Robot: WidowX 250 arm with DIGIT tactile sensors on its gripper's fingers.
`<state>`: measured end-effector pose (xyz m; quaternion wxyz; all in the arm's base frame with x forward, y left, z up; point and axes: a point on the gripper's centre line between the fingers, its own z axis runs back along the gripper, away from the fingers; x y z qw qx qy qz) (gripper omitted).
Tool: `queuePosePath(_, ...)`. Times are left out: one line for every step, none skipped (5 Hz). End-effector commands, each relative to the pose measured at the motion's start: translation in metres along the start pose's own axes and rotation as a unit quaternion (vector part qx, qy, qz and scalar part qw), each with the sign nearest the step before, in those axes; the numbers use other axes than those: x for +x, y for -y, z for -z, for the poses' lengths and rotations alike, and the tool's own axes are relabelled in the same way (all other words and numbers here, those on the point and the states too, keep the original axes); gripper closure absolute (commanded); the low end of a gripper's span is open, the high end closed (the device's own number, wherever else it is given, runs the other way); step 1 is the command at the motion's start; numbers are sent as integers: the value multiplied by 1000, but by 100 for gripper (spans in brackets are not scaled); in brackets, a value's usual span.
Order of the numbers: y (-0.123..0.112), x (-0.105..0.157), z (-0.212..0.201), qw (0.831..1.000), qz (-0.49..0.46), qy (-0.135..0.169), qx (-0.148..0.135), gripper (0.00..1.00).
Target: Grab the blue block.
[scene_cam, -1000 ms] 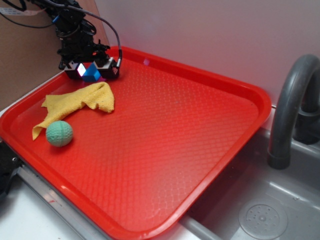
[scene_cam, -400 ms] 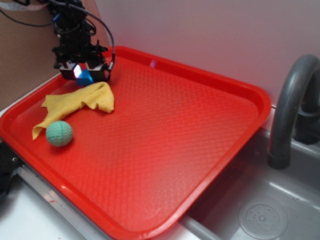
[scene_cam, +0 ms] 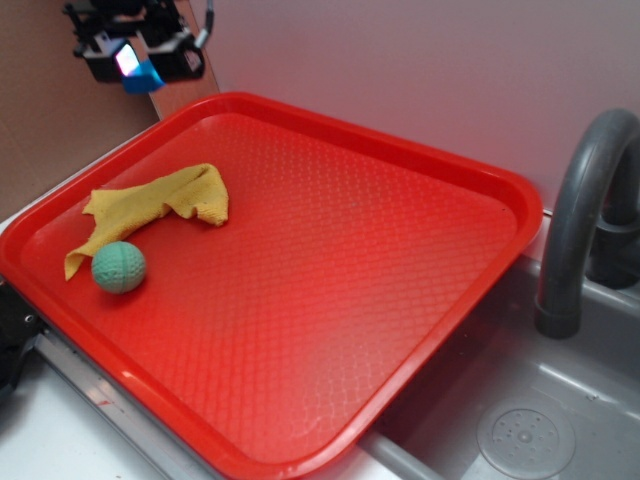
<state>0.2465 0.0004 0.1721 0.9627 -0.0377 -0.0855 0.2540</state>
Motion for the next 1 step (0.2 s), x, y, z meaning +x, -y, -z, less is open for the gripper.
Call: queuePosePath(5, -10, -85, 992, 76, 22, -102, 100)
